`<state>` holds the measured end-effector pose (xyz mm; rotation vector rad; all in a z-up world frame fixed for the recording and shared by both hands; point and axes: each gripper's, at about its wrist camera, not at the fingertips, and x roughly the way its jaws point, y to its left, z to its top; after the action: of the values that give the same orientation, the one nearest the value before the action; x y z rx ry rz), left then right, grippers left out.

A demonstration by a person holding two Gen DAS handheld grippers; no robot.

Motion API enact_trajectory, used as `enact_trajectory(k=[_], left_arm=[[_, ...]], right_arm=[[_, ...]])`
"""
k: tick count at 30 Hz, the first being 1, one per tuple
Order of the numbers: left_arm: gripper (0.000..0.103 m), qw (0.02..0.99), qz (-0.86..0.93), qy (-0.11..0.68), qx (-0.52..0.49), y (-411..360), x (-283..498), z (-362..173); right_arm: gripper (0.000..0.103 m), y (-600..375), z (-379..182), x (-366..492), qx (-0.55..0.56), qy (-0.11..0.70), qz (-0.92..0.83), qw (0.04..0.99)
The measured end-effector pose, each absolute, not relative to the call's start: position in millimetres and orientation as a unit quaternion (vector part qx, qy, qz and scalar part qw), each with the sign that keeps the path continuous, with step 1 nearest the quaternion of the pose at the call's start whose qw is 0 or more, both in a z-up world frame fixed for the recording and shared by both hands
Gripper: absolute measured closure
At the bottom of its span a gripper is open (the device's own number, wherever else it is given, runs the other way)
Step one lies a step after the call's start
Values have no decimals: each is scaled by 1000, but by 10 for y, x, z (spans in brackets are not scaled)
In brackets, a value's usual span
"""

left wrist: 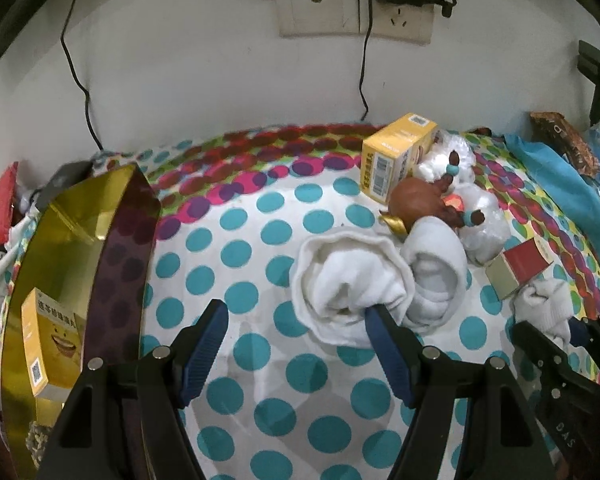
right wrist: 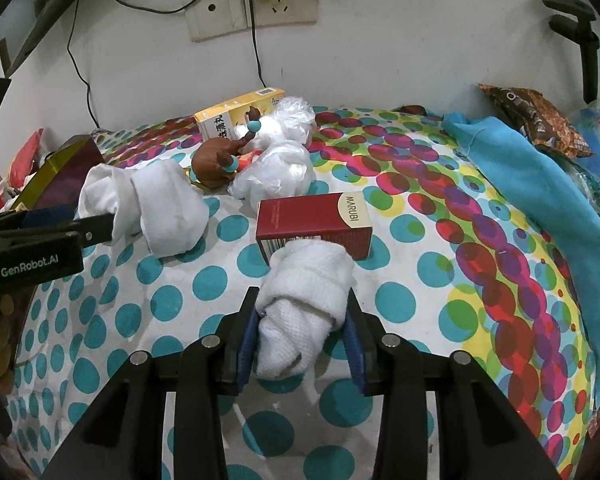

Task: Organize objects
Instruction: 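Move the left gripper to another white rolled sock and grasp it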

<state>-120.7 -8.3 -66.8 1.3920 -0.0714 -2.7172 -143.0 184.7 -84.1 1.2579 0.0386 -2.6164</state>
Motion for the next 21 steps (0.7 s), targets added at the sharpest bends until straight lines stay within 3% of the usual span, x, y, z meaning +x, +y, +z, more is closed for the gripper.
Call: enact_trajectory(k=[2,3,4,6,9,15,21], left_arm=[[31,42,-891,-29,451,-70,-1202,-668],[40,39,-892,-28,449,-67,-1199,-667],[58,33,-892,-24,450,-63,-1199,-669],[80,20,-889,-13,458,-58,-1214,-685],[82,21,-890,-8,454,-48,-1205,-682],[96,14,-891,-10,453,-52,-1159,-645],[97,8,-891,-6,453,-92,-1086,-624]], right_arm=[[66,1846,-842,-1435,430,11,-895,119],[66,1845,-842,-1437,430,11,-895,120],[66,1844,-840,-1435,430,11,-895,119],[66,1846,-841,-1443,430,13,-895,119],[66,1849,-839,-1446,430,12,-895,120],[65,1852,-834,-1448,431,13,-895,119],[65,1860,-827,-1446,431,12,-894,119]])
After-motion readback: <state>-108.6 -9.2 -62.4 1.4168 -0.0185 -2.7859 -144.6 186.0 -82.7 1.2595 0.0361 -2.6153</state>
